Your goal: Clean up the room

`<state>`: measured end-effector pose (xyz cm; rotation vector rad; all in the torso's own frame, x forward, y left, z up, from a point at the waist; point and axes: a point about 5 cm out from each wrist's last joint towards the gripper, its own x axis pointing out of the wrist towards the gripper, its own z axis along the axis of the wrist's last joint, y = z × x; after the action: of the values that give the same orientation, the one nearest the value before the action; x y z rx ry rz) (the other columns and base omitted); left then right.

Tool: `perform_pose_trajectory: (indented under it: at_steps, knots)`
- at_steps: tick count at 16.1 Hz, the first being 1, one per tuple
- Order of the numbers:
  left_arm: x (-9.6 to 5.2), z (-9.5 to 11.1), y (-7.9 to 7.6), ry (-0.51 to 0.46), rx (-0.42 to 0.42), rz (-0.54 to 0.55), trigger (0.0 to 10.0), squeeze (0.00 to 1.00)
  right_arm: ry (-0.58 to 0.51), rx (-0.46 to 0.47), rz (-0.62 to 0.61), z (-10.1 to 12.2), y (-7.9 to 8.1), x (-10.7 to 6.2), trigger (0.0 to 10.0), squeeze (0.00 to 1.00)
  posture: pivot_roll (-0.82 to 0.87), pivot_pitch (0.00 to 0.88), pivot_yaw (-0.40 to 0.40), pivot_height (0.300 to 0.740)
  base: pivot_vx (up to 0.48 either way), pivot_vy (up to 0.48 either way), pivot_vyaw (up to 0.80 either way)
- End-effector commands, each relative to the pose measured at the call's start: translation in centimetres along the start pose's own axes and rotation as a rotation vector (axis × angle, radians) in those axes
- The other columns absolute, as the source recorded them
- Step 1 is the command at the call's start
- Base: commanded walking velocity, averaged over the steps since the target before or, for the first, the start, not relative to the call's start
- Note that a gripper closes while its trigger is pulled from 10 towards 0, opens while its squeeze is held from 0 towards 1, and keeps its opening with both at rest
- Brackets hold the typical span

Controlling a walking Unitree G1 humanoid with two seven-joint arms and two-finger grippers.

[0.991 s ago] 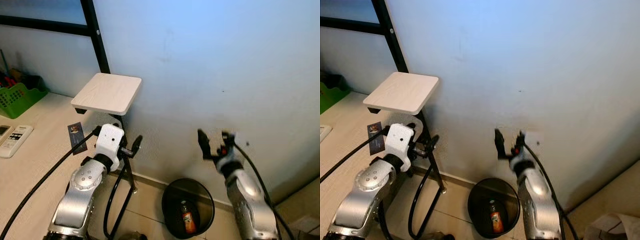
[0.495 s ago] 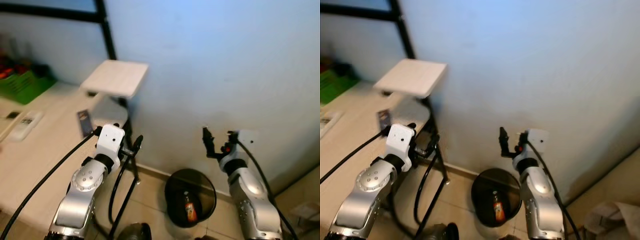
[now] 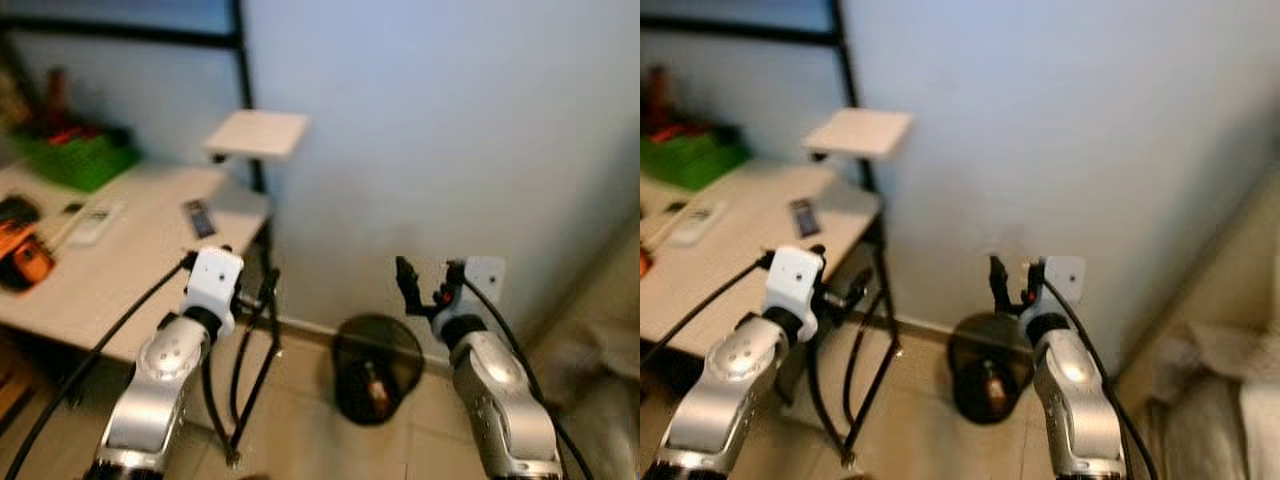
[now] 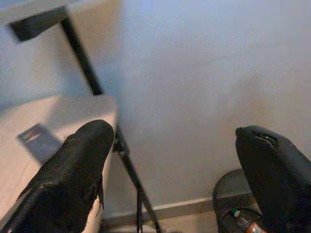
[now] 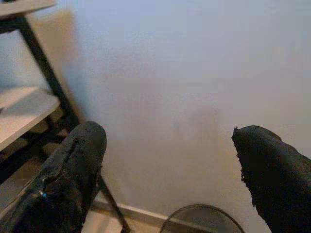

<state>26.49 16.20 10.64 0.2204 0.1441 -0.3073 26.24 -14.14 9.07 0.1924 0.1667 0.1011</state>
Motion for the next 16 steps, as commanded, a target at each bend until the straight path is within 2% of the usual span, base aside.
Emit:
perform_pose_trajectory:
  at_steps: [1,5,9,11,16]
  knots:
    - [0.3,0.3,-0.1,-0.013,-0.002,0.004,10.0,0.16,-0.004,-0.012,-0.02,0.4,-0.4,0.0,10.0,0.0,-0.02,0.0,0.064,0.74,0.0,0.0,-0.78]
    - [0.3,0.2,0.2,-0.007,-0.001,0.016,10.0,0.16,-0.024,-0.005,-0.092,0.5,-0.9,0.0,10.0,0.0,-0.01,0.0,0.055,0.74,0.0,0.0,-0.78]
    - [0.1,0.2,0.5,-0.01,-0.005,0.048,10.0,0.16,-0.014,0.004,-0.097,0.4,-1.0,0.1,10.0,0.0,-0.01,0.0,0.028,0.74,0.0,0.0,-0.78]
    - [0.0,0.1,0.9,-0.021,-0.027,0.092,10.0,0.16,-0.014,-0.031,-0.093,0.5,-1.0,0.4,10.0,0.0,-0.01,0.0,0.013,0.74,0.0,0.0,-0.78]
    - [0.7,0.8,0.4,-0.028,-0.013,0.064,10.0,0.16,-0.03,-0.022,-0.105,0.9,-1.1,0.6,10.0,0.0,-0.01,0.0,0.016,0.74,0.0,0.0,-0.78]
